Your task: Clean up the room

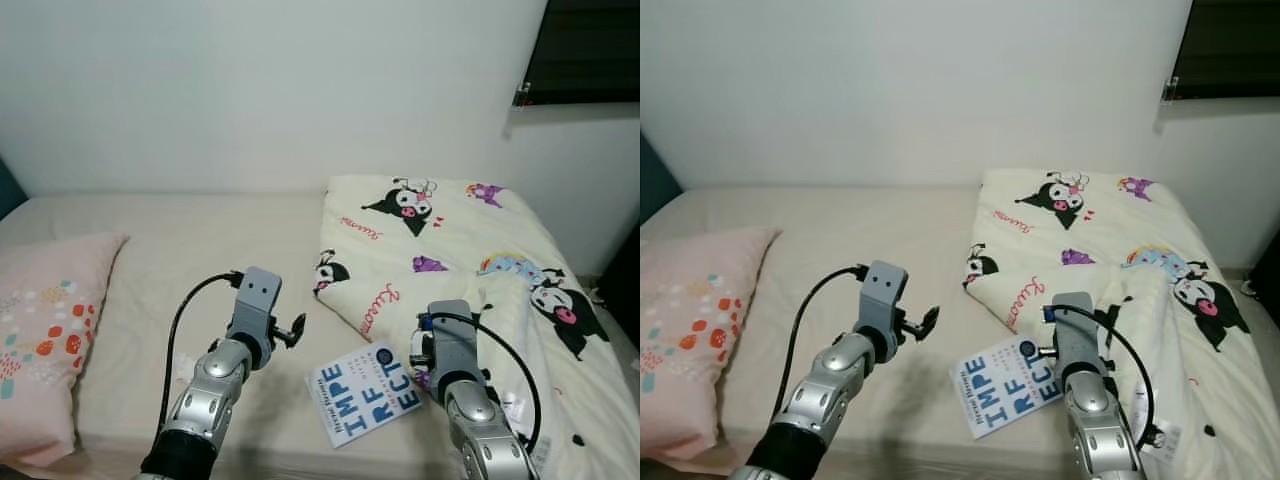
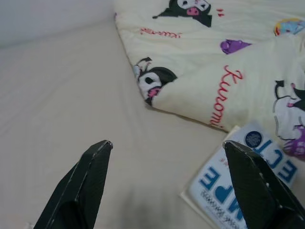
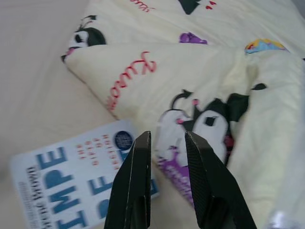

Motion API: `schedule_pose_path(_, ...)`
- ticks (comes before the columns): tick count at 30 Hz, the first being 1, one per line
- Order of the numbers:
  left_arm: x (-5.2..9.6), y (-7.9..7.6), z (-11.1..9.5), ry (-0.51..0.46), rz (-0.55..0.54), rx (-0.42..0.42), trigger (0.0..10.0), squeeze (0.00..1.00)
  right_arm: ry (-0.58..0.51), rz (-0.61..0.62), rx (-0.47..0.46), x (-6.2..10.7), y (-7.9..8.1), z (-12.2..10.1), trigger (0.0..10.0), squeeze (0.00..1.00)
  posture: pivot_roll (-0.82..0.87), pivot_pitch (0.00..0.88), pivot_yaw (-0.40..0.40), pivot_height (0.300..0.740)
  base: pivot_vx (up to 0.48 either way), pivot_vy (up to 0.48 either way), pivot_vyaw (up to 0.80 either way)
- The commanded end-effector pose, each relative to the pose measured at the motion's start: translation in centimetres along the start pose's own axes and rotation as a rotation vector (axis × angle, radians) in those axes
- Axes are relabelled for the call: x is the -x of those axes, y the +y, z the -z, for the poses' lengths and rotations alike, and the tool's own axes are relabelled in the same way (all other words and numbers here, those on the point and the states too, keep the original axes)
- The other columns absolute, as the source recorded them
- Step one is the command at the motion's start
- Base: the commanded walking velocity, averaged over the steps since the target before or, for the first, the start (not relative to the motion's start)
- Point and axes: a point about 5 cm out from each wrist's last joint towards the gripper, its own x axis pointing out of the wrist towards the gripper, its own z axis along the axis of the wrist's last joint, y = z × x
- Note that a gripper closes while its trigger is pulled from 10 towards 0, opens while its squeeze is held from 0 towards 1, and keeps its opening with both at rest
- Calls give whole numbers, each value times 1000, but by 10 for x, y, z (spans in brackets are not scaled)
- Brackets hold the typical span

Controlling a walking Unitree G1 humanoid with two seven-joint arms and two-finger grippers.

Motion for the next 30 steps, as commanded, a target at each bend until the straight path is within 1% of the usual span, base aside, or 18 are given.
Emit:
schedule_pose_path(1,1,6,5,20,-5,-23,10000,0,6,-22,-16,2,9,0,10000,0,-70,7,26,732,0,0,0)
schedule_pose_path(3,1,4,3,7,14,-35,10000,0,6,-22,-15,2,9,0,10000,0,-70,7,26,732,0,0,0)
schedule_pose_path(6,1,2,-3,-49,14,-34,10000,0,5,-20,-17,2,10,1,10000,0,-70,7,31,732,0,0,0)
schedule_pose_path(16,0,4,-9,-81,-10,-31,10000,0,-4,-5,-20,3,8,2,10000,0,-72,3,34,732,0,0,0)
schedule_pose_path(19,0,5,-10,-92,-13,-41,10000,0,-9,10,-48,3,5,2,10000,0,-72,0,35,732,0,0,0)
schedule_pose_path(26,1,7,-9,-93,-23,-36,10000,0,-11,19,-57,4,5,2,10000,0,-77,0,41,732,0,0,-759)
schedule_pose_path(30,1,7,-9,-108,-35,-16,10000,0,-12,21,-36,3,4,2,10000,0,-78,0,41,732,0,0,0)
